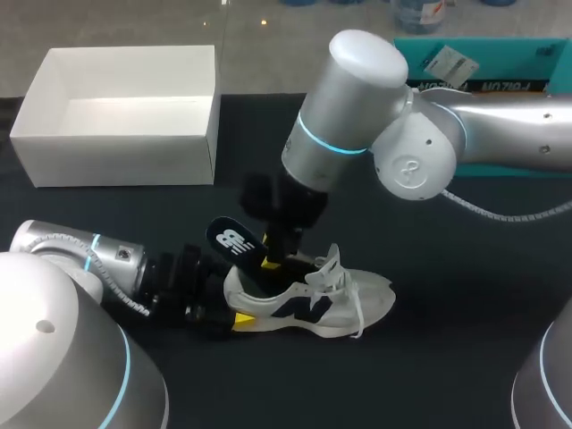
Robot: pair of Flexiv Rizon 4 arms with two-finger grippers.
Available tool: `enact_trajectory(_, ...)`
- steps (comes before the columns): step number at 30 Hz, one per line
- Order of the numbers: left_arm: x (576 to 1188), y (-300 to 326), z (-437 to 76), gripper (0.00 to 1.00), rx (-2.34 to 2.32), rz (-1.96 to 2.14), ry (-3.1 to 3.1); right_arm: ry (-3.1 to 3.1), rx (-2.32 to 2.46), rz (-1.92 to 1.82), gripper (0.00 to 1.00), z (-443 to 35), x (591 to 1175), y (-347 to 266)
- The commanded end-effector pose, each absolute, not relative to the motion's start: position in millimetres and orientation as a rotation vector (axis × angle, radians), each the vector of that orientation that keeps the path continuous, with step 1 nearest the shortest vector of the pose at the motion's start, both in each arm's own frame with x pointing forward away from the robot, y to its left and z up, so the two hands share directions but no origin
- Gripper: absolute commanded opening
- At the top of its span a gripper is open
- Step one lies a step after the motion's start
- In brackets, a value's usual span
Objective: Take the shoe out of the shoebox, open the shoe tongue, remove and reinsert the insole, then place the shoe into the shoebox
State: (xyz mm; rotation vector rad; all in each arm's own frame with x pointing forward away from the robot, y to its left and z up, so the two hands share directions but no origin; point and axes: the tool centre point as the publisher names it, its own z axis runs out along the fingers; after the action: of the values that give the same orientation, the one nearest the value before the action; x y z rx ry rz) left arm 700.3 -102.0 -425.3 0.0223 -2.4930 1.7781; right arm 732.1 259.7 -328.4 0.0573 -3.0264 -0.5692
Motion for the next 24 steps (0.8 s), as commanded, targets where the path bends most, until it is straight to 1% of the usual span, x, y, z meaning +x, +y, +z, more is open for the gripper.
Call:
enact_trajectory(1,701,-103,-427,0.0,0.022,1.776,-2.494,-3.017,0.055,-0.602,0.31,-334,730,256)
enact_trajectory(2,701,-103,-427,0.0,0.022,1.776,-2.494,-3.016,0.054,-0.602,0.28,-334,730,255)
enact_trajectory(4,701,-103,-427,0.0,0.022,1.776,-2.494,-3.013,0.048,-0.602,0.06,-335,730,255)
enact_trajectory(5,701,-103,-427,0.0,0.022,1.776,-2.494,-3.013,0.046,-0.602,0.0,-335,730,255)
enact_trajectory(9,701,-103,-427,0.0,0.022,1.776,-2.494,-3.011,0.047,-0.644,0.0,-335,732,254)
enact_trajectory(13,701,-103,-427,0.0,0.022,1.776,-2.494,-3.0,0.066,-0.76,0.0,-324,738,250)
enact_trajectory(19,701,-103,-427,0.0,0.022,1.776,-2.494,-3.017,0.123,-0.864,0.0,-292,754,253)
enact_trajectory(24,701,-103,-427,0.0,0.022,1.776,-2.494,-3.015,0.167,-1.035,0.0,-260,770,251)
